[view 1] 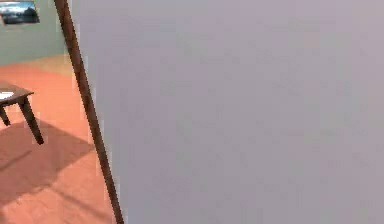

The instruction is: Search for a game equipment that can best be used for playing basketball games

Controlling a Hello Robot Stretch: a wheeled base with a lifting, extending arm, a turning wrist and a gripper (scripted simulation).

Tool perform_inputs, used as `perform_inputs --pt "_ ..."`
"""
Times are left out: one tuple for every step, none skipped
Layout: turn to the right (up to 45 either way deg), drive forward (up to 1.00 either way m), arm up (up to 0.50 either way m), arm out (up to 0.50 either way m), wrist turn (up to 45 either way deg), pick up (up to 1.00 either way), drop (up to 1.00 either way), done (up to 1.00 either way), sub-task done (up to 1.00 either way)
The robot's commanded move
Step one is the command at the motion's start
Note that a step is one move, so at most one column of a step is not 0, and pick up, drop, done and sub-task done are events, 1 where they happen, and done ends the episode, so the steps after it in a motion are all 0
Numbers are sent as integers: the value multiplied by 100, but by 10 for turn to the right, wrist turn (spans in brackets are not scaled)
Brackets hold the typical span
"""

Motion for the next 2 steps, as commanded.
perform_inputs --pt "-450 0 0 0 0 0 0 0 0" --pt "-450 0 0 0 0 0 0 0 0"
